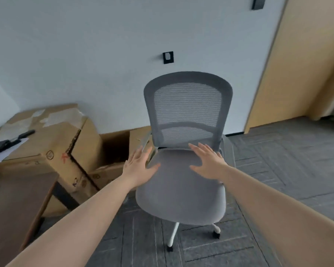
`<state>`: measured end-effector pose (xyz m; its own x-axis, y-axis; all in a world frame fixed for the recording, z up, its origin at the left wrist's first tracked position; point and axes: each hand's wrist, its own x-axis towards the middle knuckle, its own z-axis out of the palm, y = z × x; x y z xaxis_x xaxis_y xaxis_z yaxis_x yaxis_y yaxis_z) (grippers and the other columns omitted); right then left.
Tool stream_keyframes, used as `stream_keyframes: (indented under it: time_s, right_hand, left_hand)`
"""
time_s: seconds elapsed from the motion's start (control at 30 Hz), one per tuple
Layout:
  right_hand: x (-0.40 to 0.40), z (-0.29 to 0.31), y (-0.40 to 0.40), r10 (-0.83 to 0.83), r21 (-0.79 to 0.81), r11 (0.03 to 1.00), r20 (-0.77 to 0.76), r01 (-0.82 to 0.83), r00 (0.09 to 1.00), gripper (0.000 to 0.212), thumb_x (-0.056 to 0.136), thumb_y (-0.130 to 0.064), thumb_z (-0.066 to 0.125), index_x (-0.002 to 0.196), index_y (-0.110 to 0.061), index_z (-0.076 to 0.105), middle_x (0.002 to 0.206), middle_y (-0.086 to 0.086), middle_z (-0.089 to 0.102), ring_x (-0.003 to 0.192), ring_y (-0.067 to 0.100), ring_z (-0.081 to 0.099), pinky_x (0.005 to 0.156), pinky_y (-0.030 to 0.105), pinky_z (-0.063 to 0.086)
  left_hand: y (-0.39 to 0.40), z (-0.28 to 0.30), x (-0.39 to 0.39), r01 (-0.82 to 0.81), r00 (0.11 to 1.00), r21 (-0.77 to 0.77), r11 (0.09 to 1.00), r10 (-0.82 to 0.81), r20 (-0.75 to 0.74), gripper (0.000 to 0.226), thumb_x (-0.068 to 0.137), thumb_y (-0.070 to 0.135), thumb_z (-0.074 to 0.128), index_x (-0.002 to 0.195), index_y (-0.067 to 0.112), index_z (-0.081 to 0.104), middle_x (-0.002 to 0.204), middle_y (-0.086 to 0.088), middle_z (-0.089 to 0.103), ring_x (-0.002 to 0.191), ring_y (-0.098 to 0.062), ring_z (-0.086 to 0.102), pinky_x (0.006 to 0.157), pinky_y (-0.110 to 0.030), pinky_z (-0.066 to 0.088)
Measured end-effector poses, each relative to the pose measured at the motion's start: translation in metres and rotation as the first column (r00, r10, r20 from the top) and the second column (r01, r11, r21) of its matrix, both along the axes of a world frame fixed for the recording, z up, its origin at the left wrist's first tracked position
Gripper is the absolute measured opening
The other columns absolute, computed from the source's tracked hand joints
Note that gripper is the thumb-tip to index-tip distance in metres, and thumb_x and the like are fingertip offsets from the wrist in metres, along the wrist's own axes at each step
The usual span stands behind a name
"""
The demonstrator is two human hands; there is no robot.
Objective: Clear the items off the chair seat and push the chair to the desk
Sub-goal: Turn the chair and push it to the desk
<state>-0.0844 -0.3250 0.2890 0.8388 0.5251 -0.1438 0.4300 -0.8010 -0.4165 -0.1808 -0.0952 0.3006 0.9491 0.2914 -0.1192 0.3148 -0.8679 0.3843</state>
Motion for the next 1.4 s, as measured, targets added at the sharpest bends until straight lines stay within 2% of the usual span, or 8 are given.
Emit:
stream_keyframes:
  time_s: [0.13, 0.37, 0.53, 0.67, 0.87, 1.03, 1.27, 1.4]
  right_hand:
    - [0.046, 0.002, -0.046, -0.088, -0.020, 0.996, 0.045, 0.089, 0.995, 0.078, 0.090, -0.045, 0.053, 0.148, -0.046, 0.001, 0.161, -0.007, -0.001, 0.148, 0.016, -0.006, 0.118, 0.053, 0.002]
    - [0.145, 0.011, -0.102, -0.210, -0.110, 0.970, 0.062, 0.216, 0.976, 0.079, 0.089, -0.044, 0.053, 0.147, -0.047, 0.000, 0.162, -0.005, -0.004, 0.148, 0.017, -0.008, 0.118, 0.053, 0.000]
    - [0.210, 0.011, -0.128, -0.266, -0.138, 0.952, 0.079, 0.275, 0.961, 0.078, 0.090, -0.046, 0.052, 0.147, -0.047, -0.001, 0.162, -0.006, -0.002, 0.148, 0.017, -0.007, 0.118, 0.052, 0.001]
    - [0.264, 0.012, -0.142, -0.249, -0.093, 0.962, 0.092, 0.257, 0.964, 0.077, 0.090, -0.038, 0.053, 0.147, -0.048, 0.002, 0.162, -0.006, -0.002, 0.148, 0.015, -0.008, 0.119, 0.050, -0.002]
    - [0.369, 0.006, -0.160, -0.114, -0.032, 0.993, 0.106, 0.118, 0.988, 0.078, 0.092, -0.031, 0.052, 0.147, -0.049, -0.001, 0.162, -0.006, -0.003, 0.148, 0.015, -0.008, 0.119, 0.049, -0.001]
    - [0.457, 0.008, -0.166, 0.098, 0.007, 0.995, 0.129, -0.100, 0.987, 0.082, 0.093, -0.025, 0.050, 0.146, -0.048, -0.007, 0.161, -0.005, -0.007, 0.148, 0.015, -0.009, 0.120, 0.048, 0.000]
    - [0.543, 0.034, -0.157, 0.311, 0.009, 0.948, 0.170, -0.317, 0.935, 0.084, 0.091, -0.021, 0.048, 0.145, -0.048, -0.011, 0.161, -0.005, -0.008, 0.148, 0.016, -0.009, 0.120, 0.046, 0.001]
    - [0.570, 0.040, -0.133, 0.388, 0.017, 0.918, 0.168, -0.396, 0.906, 0.085, 0.092, -0.020, 0.048, 0.145, -0.049, -0.012, 0.161, -0.006, -0.008, 0.148, 0.014, -0.010, 0.120, 0.043, 0.001]
  left_hand:
    - [-0.038, -0.001, 0.079, 0.098, 0.994, 0.036, 0.995, -0.099, 0.046, 0.076, 0.087, 0.063, 0.041, 0.149, 0.038, 0.004, 0.161, 0.003, -0.006, 0.148, -0.020, -0.007, 0.120, -0.046, 0.006]
    - [-0.095, -0.010, 0.241, 0.202, 0.975, 0.016, 0.979, -0.202, 0.093, 0.076, 0.087, 0.063, 0.039, 0.148, 0.039, 0.000, 0.161, 0.000, -0.006, 0.147, -0.025, -0.009, 0.117, -0.052, 0.007]
    - [-0.120, 0.007, 0.311, 0.192, 0.971, 0.026, 0.981, -0.193, 0.140, 0.076, 0.088, 0.063, 0.038, 0.148, 0.038, -0.001, 0.160, -0.001, -0.008, 0.147, -0.029, -0.010, 0.118, -0.054, 0.010]
    - [-0.134, 0.023, 0.369, 0.124, 0.970, 0.085, 0.989, -0.138, 0.197, 0.078, 0.087, 0.066, 0.035, 0.148, 0.037, -0.003, 0.160, -0.003, -0.007, 0.146, -0.033, -0.008, 0.117, -0.054, 0.013]
    - [-0.154, 0.045, 0.445, -0.082, 0.959, 0.122, 0.989, 0.044, 0.281, 0.079, 0.084, 0.070, 0.033, 0.148, 0.039, -0.002, 0.160, 0.001, -0.011, 0.146, -0.036, -0.009, 0.109, -0.060, 0.029]
    - [-0.178, 0.060, 0.494, -0.259, 0.944, 0.158, 0.953, 0.215, 0.251, 0.079, 0.082, 0.074, 0.029, 0.147, 0.039, 0.002, 0.160, 0.002, -0.011, 0.144, -0.039, -0.012, 0.107, -0.068, 0.023]
    - [-0.209, 0.072, 0.534, -0.465, 0.884, 0.115, 0.878, 0.452, 0.123, 0.081, 0.079, 0.077, 0.029, 0.147, 0.037, 0.010, 0.159, 0.001, -0.018, 0.143, -0.042, -0.014, 0.109, -0.068, 0.017]
    - [-0.204, 0.072, 0.547, -0.548, 0.835, 0.085, 0.832, 0.540, 0.107, 0.085, 0.081, 0.070, 0.041, 0.148, 0.036, 0.000, 0.157, -0.003, -0.025, 0.143, -0.043, -0.014, 0.109, -0.066, 0.017]
